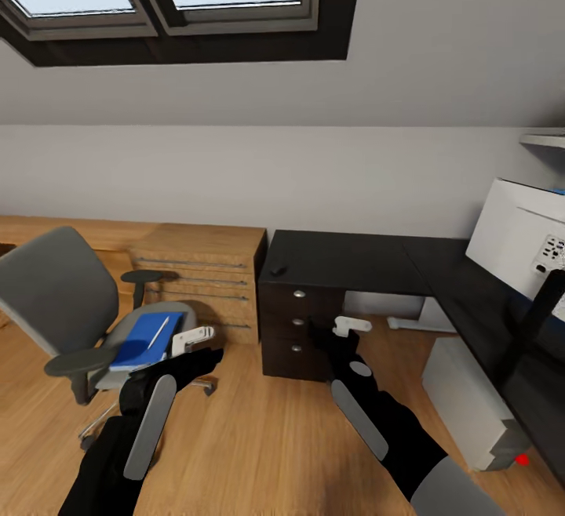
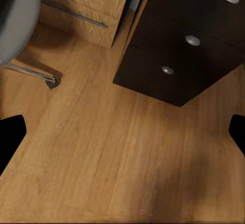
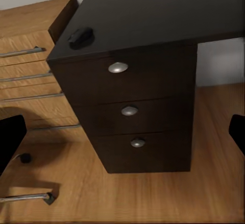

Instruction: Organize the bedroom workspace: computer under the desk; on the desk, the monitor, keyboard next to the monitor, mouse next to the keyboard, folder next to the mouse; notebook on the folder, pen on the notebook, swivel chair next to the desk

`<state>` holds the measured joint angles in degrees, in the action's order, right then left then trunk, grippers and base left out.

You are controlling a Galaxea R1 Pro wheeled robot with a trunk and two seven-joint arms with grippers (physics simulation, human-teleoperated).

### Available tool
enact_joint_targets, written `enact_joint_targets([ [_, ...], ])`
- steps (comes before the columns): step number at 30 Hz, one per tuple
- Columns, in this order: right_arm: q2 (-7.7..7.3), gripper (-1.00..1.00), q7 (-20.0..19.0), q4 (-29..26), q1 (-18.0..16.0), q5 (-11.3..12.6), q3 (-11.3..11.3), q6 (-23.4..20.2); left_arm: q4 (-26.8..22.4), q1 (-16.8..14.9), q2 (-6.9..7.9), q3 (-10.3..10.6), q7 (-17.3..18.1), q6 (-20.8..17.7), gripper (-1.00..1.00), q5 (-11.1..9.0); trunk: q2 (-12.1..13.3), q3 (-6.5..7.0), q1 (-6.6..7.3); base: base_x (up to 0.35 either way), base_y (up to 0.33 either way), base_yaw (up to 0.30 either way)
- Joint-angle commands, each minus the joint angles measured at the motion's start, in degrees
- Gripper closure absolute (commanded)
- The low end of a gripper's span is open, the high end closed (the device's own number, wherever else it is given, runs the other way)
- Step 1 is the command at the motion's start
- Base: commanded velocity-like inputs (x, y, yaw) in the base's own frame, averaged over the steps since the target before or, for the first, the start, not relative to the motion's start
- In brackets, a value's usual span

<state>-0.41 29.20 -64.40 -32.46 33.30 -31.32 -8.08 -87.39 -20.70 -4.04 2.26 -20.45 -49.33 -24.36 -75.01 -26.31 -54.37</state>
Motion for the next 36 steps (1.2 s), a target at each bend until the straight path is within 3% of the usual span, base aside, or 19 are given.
enact_joint_targets([
  [1,-0.06,-1.0,0.4,-0.1,-0.1,0.2,-0.1,-0.3,-0.1,0.0,-0.01,0.0,-0.6,-0.2,-1.0,-0.6,0.0,-0.07,0.04,-0.338,0.0,-0.002],
  [11,-2.78,-1.0,0.4,-1.2,-0.1,0.4,0.6,-0.4,-0.2,0.0,-0.08,0.2,-0.1,-0.1,-1.0,-0.8,0.0,-0.07,0.04,-0.274,-0.06,-0.125],
  [20,-3.09,-1.0,0.4,-1.0,-0.1,0.6,3.6,-0.7,-0.1,0.0,-0.1,0.3,-0.1,-0.1,-1.0,-0.9,0.0,-0.07,0.04,-0.036,-0.005,-0.262],
  [36,-3.03,-1.0,0.4,-0.8,-0.1,0.5,3.9,-0.6,0.3,0.0,-0.09,0.3,-0.3,-0.1,-1.0,-0.9,0.0,-0.12,0.04,-0.002,0.0,-0.084],
])
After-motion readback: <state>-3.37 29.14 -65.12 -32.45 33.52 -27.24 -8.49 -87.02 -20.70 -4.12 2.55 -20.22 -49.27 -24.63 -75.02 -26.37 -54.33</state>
